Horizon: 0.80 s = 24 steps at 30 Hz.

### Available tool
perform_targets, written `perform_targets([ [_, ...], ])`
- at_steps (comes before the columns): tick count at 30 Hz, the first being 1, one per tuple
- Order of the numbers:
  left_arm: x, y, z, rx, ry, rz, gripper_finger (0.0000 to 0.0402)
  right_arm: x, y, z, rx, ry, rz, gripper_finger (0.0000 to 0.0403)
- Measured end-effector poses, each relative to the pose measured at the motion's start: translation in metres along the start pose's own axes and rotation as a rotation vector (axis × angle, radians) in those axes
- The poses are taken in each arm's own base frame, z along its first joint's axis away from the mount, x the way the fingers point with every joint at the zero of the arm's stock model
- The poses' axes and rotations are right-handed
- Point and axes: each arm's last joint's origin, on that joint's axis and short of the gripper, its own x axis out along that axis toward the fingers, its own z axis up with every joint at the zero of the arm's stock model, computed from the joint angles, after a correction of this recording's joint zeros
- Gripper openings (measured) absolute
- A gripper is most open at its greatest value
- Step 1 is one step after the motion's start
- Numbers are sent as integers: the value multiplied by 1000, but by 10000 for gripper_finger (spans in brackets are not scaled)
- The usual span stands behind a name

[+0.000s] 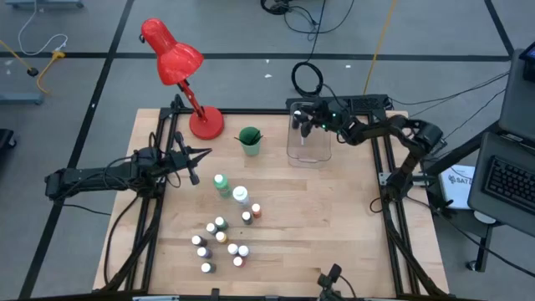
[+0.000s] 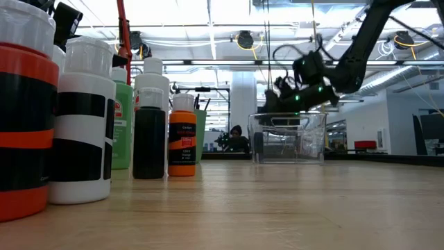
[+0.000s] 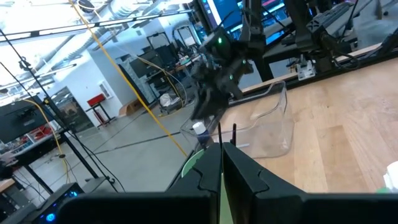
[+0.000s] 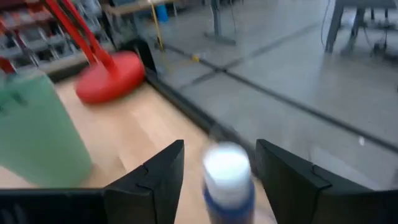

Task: Pick & Place Paint Supplies
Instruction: Put the orange paint bottle into the transparent bin

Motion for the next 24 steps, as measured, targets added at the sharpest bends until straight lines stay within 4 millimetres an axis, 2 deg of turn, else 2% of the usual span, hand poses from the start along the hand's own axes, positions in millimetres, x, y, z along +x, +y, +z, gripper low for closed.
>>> perform_targets([
  [4,0,0,0,0,2,-1,19,-20,12,35,-29,-99,26,194],
  [7,0,0,-1,-1,10,-5,19,-48,28,69,-50,-178,95,194],
  [11,0,-1,-1,-31,12,-5,19,-88,48,109,4,-118,227,187],
  [14,0,-1,-1,-44,13,-5,19,-116,71,128,3,-47,333,180],
  [17,0,-1,-1,-50,13,-6,19,-134,107,127,-40,-13,523,177],
  [21,0,-1,-1,-50,14,-4,19,-152,159,114,-108,-17,723,177],
  [24,0,0,-1,-50,16,1,19,-159,196,85,-186,14,712,177],
])
